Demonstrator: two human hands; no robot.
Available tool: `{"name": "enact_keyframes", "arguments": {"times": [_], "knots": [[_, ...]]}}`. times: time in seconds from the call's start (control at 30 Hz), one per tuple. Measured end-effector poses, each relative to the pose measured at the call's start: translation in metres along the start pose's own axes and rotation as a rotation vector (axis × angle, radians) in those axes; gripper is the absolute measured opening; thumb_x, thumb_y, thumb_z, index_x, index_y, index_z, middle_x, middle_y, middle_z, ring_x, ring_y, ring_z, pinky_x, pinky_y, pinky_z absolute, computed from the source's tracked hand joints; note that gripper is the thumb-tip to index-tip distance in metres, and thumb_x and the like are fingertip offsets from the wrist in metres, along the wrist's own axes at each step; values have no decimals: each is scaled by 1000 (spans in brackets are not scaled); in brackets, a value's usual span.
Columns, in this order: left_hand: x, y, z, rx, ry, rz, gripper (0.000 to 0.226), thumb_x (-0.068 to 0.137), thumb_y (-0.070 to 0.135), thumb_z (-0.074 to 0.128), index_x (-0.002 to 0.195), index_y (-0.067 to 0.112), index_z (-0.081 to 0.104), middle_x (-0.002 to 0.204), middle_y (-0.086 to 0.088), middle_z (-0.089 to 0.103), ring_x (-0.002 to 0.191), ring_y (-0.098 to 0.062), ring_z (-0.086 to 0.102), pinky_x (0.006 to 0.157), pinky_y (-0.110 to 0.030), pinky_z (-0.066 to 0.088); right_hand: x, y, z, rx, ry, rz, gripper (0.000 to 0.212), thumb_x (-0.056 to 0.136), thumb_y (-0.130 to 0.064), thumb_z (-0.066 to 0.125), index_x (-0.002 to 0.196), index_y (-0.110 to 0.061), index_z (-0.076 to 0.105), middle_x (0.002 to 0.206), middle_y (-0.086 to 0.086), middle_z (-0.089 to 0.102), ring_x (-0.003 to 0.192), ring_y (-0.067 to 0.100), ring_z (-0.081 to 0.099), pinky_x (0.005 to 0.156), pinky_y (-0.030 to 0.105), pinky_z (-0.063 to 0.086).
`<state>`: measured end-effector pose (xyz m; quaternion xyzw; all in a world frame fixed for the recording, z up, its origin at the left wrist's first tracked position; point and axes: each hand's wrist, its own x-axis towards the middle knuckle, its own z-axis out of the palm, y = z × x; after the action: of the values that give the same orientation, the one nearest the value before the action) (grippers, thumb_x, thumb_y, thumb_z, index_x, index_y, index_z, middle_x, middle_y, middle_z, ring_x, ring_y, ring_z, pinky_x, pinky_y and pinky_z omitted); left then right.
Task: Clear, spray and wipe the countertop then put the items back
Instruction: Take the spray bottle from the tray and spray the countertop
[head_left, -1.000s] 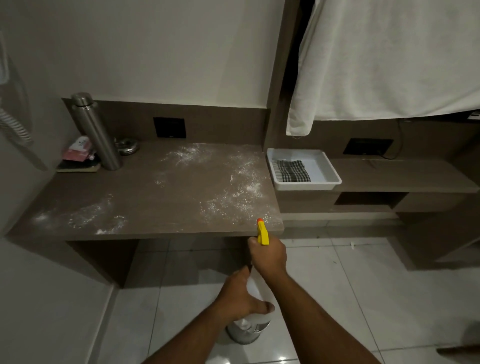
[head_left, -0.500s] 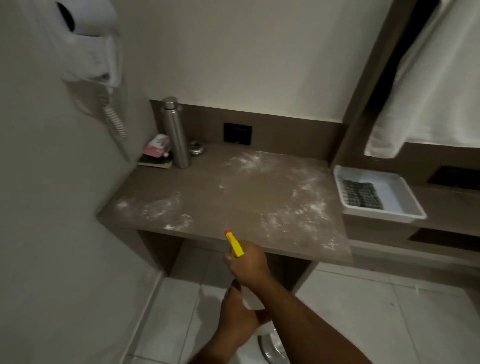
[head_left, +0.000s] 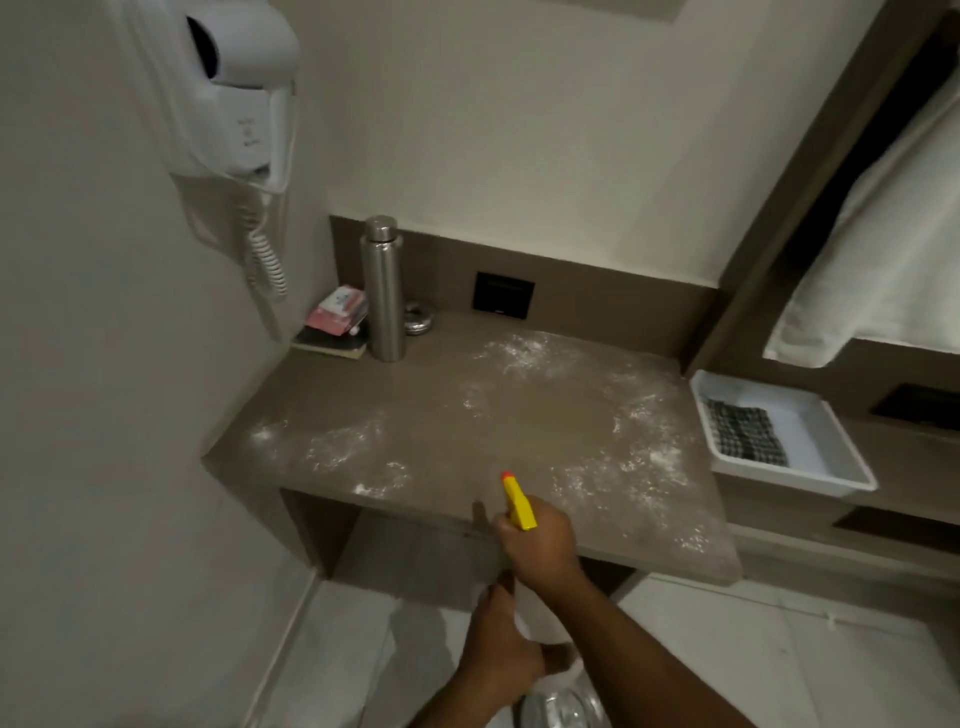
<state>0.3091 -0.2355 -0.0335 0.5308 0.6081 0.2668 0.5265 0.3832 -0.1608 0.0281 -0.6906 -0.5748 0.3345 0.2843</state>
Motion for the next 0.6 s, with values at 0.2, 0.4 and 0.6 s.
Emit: {"name": "enact_keyframes", "arguments": {"times": [0.2, 0.4, 0.6], "knots": [[26, 60, 49, 55, -321, 75, 113, 36, 56, 82, 136, 31, 36, 131, 9, 46, 122, -12, 47, 101, -26, 45, 0, 30, -89, 42, 304, 165, 33, 81, -24, 67, 54, -17, 49, 54, 2, 52, 54, 18, 50, 57, 32, 41], [37, 83, 76, 52, -413, 114, 109, 35, 53, 86, 132, 31, 41, 127, 10, 52, 120, -14, 51, 101, -38, 49, 2, 36, -125, 6, 409, 210, 32, 77, -25, 63, 52, -17, 44, 51, 0, 49, 50, 18, 47, 54, 30, 38], [33, 89, 95, 99, -445, 124, 114, 34, 58, 84, 134, 32, 37, 127, 13, 51, 119, -12, 49, 101, -34, 48, -4, 47, -143, -16, 405, 245, 28, 78, -24, 63, 56, -16, 48, 55, 1, 50, 53, 17, 47, 57, 34, 44]]}}
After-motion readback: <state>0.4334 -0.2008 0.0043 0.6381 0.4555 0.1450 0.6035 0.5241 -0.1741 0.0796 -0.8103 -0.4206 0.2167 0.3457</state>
